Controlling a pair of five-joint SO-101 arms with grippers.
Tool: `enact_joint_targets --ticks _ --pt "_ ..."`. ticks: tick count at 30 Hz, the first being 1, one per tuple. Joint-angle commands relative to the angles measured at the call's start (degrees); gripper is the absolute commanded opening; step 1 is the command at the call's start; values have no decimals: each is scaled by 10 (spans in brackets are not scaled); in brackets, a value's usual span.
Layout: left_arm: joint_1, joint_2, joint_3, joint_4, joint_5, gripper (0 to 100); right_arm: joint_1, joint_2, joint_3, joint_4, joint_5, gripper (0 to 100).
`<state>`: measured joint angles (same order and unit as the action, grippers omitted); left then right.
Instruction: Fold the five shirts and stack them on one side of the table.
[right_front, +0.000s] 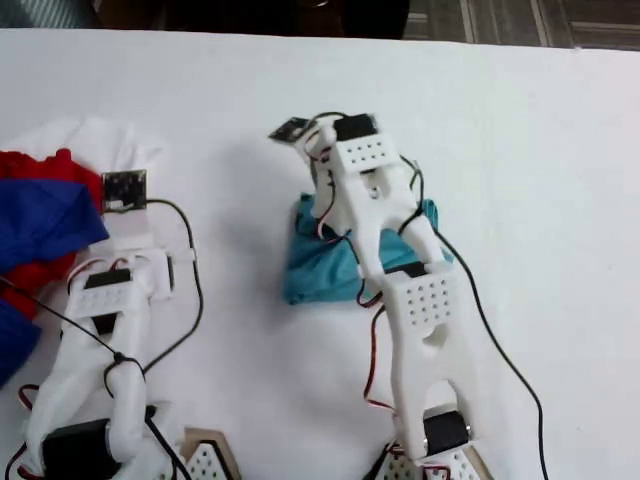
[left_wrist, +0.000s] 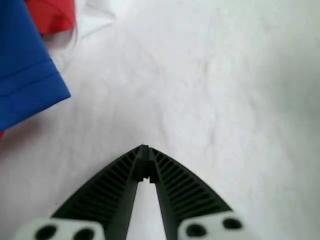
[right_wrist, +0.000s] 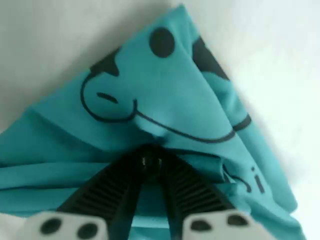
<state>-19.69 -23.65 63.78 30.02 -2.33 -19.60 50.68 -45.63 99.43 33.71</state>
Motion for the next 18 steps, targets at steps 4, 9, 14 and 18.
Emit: enact_joint_targets --ticks 4,9,14,18 --pt "7 0 -9 -10 2 26 35 -75 7 18 0 21" --pt "7 0 -9 -10 2 26 36 -149 121 18 44 21" --pt "7 0 -9 -10 2 26 39 -241 280 18 83 21" --pt "7 0 -9 -10 2 26 46 -321 389 17 107 21"
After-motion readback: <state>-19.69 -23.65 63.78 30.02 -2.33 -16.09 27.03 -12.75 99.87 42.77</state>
